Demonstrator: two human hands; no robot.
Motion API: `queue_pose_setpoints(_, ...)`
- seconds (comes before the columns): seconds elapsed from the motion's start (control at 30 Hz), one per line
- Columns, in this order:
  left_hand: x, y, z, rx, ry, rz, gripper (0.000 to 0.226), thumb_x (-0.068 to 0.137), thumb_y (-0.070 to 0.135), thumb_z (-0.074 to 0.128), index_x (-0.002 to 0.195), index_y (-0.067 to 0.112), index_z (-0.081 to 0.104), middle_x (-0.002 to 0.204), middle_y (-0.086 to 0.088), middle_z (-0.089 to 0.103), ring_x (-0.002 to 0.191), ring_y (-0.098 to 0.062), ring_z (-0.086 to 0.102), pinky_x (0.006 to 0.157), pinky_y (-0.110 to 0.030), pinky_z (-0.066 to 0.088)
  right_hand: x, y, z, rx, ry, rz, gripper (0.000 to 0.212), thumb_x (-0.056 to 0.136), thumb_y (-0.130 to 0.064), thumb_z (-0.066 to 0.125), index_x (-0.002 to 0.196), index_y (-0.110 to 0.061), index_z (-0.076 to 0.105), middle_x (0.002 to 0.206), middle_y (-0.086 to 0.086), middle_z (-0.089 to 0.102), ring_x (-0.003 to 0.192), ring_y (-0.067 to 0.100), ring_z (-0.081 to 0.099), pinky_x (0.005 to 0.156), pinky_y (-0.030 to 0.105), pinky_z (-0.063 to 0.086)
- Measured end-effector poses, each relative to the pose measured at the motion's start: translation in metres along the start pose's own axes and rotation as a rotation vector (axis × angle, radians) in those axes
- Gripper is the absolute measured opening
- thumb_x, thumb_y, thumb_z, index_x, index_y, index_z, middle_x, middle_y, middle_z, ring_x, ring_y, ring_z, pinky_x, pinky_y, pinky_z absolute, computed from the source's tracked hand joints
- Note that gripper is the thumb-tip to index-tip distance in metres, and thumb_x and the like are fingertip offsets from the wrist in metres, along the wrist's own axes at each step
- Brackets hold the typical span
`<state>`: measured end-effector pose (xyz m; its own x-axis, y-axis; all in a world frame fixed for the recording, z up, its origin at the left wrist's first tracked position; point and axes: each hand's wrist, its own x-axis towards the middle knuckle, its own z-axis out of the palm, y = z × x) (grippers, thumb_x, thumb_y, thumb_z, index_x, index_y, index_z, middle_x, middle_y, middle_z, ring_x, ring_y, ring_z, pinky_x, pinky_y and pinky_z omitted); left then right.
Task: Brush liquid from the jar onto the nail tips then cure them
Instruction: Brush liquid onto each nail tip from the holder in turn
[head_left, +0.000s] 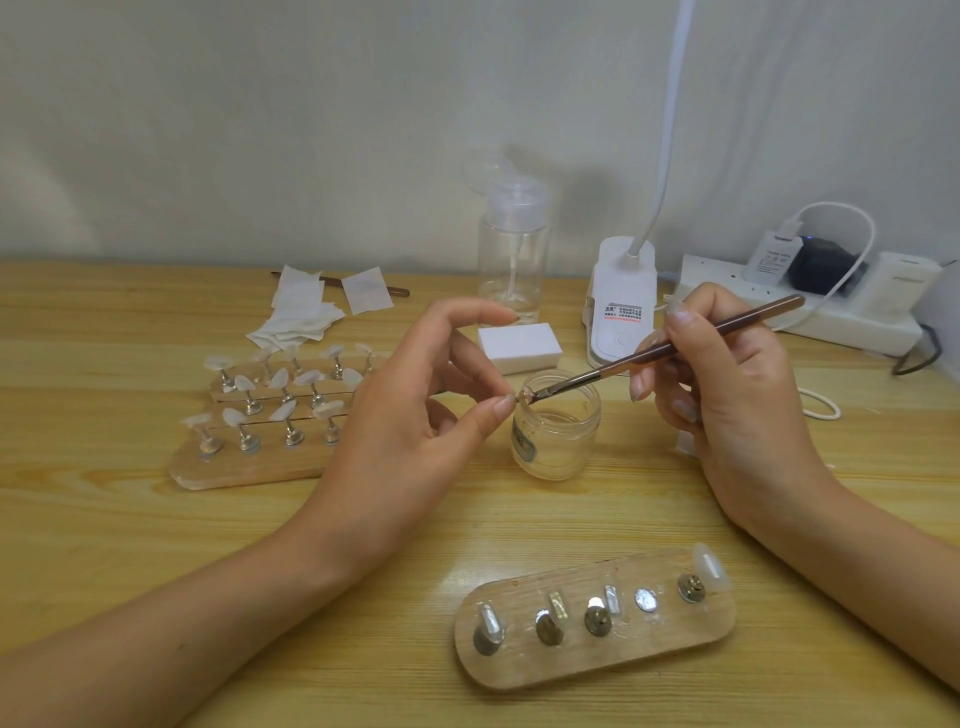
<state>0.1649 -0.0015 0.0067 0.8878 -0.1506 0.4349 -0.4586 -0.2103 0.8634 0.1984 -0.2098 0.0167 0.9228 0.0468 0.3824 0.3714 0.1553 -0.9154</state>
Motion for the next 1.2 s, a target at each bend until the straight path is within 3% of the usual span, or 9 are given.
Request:
queue_pose_setpoints(0.23,0.0006,-0.001,-0.0009,0.017,0.001,0.009,0.053,0.089,0.001,0.071,0.126,0.036,0.055,0.088,0.009,0.066,0.094,-0.014,0.067,0.065,-0.019,0.048,0.0021,0.0016,-0.0029,0.001,0.063,0.038,0.03,0.102,-0.019,0.046,0.073,-0.017,0.046,0.056,0.005,0.059,0.042,0.01,0.031,0.041,0.02,0.023)
queue_pose_setpoints(0.5,0.0012,-0.001,-0.0011,0.011,0.009,0.002,0.052,0.089,0.002,0.07,0.127,0.036,0.057,0.088,0.007,0.067,0.094,-0.015,0.068,0.066,-0.03,0.053,0.0023,0.0038,-0.0032,-0.007,-0.018,0.06,0.026,0.093,-0.038,0.054,0.076,-0.019,0.05,0.063,0.002,0.063,0.042,0.008,0.034,0.038,0.017,0.026)
queue_pose_setpoints(0.6,0.0012,0.0,-0.0004,0.017,0.012,0.0,0.05,0.09,0.004,0.07,0.127,0.036,0.057,0.09,0.005,0.068,0.096,-0.017,0.068,0.071,-0.039,0.055,0.0031,0.0047,-0.005,-0.047,0.058,0.103,0.028,0.098,-0.035,0.052,0.071,-0.027,0.052,0.064,0.001,0.064,0.041,0.007,0.034,0.038,0.018,0.02)
queue_pose_setpoints(0.7,0.0016,0.0004,-0.0002,0.034,0.016,0.001,0.05,0.091,0.003,0.069,0.127,0.036,0.057,0.09,0.006,0.067,0.096,-0.016,0.068,0.074,-0.044,0.054,0.0029,0.0033,-0.0053,0.018,0.026,0.071,0.03,0.1,-0.034,0.051,0.071,-0.026,0.051,0.063,0.001,0.064,0.042,0.008,0.034,0.04,0.023,0.018)
queue_pose_setpoints(0.8,0.0014,0.0003,-0.0001,0.044,0.017,0.004,0.05,0.092,0.003,0.068,0.126,0.037,0.057,0.09,0.006,0.067,0.096,-0.015,0.067,0.075,-0.045,0.053,0.0022,0.0024,-0.0031,-0.011,-0.004,0.089,0.027,0.093,-0.041,0.055,0.073,-0.024,0.05,0.063,0.002,0.064,0.041,0.008,0.034,0.037,0.018,0.024)
queue_pose_setpoints(0.97,0.0014,0.0002,0.0,0.052,0.019,0.0,0.05,0.091,0.004,0.068,0.127,0.036,0.056,0.091,0.006,0.067,0.098,-0.016,0.068,0.076,-0.043,0.055,0.0036,0.0042,-0.0062,-0.004,0.042,0.098,0.029,0.102,-0.03,0.048,0.074,-0.022,0.048,0.062,0.001,0.063,0.042,0.007,0.033,0.039,0.022,0.019)
queue_pose_setpoints(1.07,0.0015,-0.0001,-0.0003,0.049,0.022,-0.004,0.05,0.091,0.004,0.069,0.127,0.036,0.056,0.09,0.007,0.068,0.097,-0.015,0.068,0.074,-0.042,0.055,0.0028,0.003,-0.0038,0.002,-0.007,0.083,0.027,0.098,-0.035,0.052,0.075,-0.02,0.048,0.062,0.003,0.062,0.042,0.009,0.034,0.039,0.017,0.026)
queue_pose_setpoints(1.2,0.0013,0.0,0.0001,0.035,0.024,-0.013,0.051,0.09,0.004,0.069,0.128,0.035,0.055,0.091,0.005,0.068,0.098,-0.017,0.068,0.075,-0.046,0.055,0.0036,0.0045,-0.0053,-0.042,0.071,0.132,0.03,0.102,-0.028,0.047,0.073,-0.023,0.048,0.059,-0.001,0.061,0.04,0.007,0.033,0.037,0.016,0.022)
